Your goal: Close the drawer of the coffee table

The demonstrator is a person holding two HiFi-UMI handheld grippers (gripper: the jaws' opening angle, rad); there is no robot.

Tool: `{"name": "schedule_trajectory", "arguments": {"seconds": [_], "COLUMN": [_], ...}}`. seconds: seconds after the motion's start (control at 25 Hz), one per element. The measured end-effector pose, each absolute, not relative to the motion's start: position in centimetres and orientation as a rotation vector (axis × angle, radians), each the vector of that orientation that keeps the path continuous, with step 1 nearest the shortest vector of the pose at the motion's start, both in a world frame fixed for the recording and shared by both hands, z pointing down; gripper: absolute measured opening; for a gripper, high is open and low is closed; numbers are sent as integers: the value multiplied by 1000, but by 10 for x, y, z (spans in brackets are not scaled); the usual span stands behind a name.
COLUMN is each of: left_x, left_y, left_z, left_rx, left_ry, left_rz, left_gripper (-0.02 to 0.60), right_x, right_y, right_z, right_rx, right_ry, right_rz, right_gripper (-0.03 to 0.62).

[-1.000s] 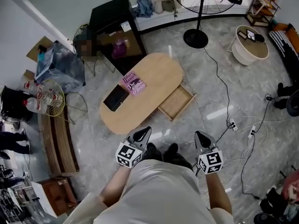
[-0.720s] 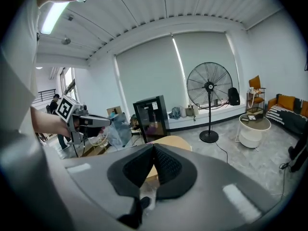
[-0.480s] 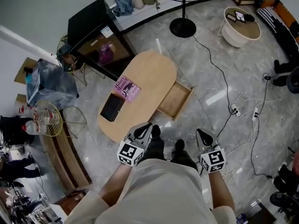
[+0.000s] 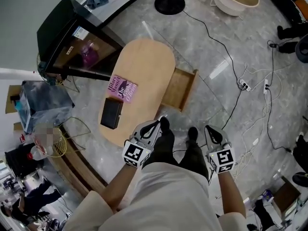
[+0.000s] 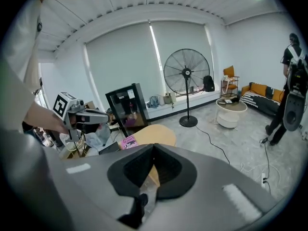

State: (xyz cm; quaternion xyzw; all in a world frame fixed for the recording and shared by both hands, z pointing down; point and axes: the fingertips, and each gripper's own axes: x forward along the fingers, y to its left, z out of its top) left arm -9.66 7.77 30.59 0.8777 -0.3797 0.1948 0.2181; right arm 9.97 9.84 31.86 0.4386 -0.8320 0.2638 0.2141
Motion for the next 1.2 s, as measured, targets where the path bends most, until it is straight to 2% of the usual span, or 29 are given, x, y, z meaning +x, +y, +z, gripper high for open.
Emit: {"name": "schedule_trajectory", "arguments": {"seconds": [0.68,1.2], "left_x": [-89,-77], "left_y": [48,50], "left_z": [463,573], "left_rx": [2328,2274], "left_ry": [-928,-912], "left_rz": [648,664], "left_gripper": [8,8], "right_x": [89,84], "right_y": [75,63], "right_z": [497,645], "right_rx": [1282,1253], "right_ry": [-2147,-2116], "right_rz": [1076,1176], "right_gripper": [11,11]}}
